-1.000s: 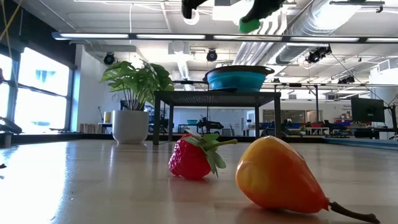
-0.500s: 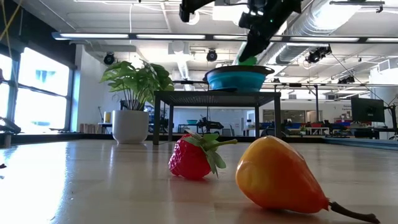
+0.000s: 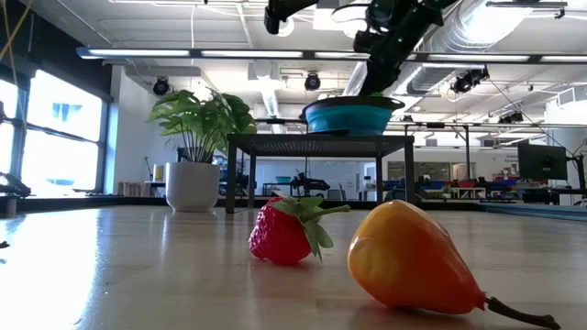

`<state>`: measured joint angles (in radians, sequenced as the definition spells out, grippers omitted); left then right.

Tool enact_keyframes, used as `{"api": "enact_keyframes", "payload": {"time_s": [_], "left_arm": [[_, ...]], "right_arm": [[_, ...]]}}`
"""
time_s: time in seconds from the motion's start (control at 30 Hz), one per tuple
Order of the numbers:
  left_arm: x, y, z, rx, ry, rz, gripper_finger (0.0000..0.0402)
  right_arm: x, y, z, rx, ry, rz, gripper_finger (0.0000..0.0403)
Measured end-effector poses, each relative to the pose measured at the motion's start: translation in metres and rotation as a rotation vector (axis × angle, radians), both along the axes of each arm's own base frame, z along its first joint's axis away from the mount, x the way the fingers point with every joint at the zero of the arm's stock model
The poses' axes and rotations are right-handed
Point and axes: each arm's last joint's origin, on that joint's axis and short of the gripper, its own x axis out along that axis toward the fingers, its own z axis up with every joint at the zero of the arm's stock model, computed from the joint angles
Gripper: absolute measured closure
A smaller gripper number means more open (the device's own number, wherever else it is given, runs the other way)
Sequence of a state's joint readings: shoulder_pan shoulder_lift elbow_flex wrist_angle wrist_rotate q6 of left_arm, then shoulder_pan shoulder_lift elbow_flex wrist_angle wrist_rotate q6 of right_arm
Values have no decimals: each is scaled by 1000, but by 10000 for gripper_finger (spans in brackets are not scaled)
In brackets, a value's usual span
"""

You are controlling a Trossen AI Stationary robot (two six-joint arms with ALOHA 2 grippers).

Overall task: Pick & Place Fruit
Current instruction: Put the green avocado in the blue bowl on the shelf, then put the yellow pear in the blue bowl on the shelf

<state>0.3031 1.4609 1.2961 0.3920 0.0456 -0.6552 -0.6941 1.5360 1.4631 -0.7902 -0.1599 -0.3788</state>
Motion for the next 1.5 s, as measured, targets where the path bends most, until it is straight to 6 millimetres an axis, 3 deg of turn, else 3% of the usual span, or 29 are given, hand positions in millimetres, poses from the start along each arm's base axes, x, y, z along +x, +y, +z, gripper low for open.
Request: {"api": "enact_keyframes", "payload": {"time_s": [0.3,0.47,0.67,0.9,1.3,1.5], "left_arm": [[0,0,0,0,1,0,87],[0,-1,-1,39,17,8,87],[1,0,-3,44,43,11,92],[3,-5,-7,41,85,6,139],[12,-41,-10,88,134,-16,232],[16,-70,-17,69,208,-8,267]], "right_arm": [[0,8,9,-98,17,-43,154],[-3,26,25,-125,-36,4,130],[-9,51,45,-119,-130,109,153],[-19,74,62,-129,-205,172,199],[-16,102,70,76,-323,279,283],[-11,123,67,124,-289,349,319]]}}
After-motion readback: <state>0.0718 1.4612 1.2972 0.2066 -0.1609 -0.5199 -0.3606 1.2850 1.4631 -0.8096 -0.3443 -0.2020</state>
